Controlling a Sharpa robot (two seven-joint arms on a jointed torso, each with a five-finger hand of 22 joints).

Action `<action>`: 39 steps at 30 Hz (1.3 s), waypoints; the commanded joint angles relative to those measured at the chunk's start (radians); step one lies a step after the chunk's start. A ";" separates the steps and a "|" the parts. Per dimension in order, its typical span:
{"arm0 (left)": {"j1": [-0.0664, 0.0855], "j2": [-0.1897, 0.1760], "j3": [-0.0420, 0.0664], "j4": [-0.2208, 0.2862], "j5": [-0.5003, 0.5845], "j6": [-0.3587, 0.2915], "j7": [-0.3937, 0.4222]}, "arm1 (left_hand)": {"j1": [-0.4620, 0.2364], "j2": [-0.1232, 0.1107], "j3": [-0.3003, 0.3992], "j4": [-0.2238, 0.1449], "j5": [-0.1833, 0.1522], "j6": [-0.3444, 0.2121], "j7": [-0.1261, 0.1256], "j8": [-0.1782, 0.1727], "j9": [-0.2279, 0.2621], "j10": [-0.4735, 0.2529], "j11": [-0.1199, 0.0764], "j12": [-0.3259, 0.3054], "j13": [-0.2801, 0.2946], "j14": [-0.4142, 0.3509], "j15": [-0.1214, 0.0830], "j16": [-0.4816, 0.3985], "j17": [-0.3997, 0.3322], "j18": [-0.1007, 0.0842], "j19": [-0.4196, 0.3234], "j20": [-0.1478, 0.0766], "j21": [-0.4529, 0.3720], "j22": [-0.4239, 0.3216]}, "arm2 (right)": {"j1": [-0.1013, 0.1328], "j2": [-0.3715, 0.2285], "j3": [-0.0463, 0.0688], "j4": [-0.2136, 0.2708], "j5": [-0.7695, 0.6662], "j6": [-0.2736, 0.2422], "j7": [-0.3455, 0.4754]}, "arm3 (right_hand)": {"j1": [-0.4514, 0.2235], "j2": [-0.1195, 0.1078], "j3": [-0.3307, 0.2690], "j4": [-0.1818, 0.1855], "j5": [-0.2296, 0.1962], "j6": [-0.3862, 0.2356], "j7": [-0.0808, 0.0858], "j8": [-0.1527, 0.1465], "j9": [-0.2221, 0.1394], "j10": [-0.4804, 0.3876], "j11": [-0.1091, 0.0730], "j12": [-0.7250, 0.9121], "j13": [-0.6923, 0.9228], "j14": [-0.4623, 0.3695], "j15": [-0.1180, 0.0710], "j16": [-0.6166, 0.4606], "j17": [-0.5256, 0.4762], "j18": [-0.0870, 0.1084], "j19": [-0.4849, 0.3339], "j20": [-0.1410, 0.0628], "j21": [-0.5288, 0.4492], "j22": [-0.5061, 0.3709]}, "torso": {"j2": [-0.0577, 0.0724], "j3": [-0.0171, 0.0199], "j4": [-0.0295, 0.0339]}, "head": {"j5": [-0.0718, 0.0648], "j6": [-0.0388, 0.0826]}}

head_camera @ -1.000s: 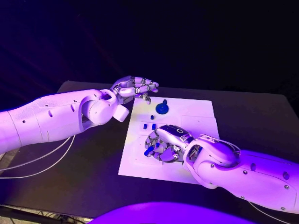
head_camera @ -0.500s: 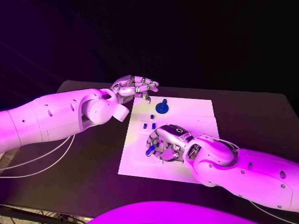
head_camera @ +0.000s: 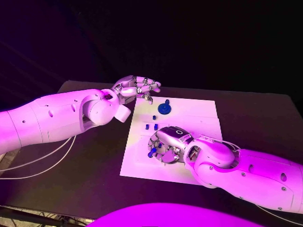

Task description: Assemble the parts on the task board

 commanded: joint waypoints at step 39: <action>0.001 -0.001 0.001 0.003 0.002 0.027 -0.004 | 0.008 -0.002 -0.003 0.000 0.000 0.006 0.017 0.009 0.001 -0.003 -0.003 0.007 0.001 -0.006 0.000 0.006 -0.002 0.014 0.005 0.000 -0.006 -0.001 | -0.006 -0.003 -0.005 0.038 -0.128 0.015 -0.074 | -0.022 -0.007 -0.003 -0.005 -0.037 -0.020 0.011 -0.019 -0.003 -0.001 0.001 -0.007 0.016 0.023 0.008 -0.011 -0.014 -0.012 -0.002 0.007 -0.018 0.110 | 0.000 0.0008 -0.0006 | -0.001 -0.001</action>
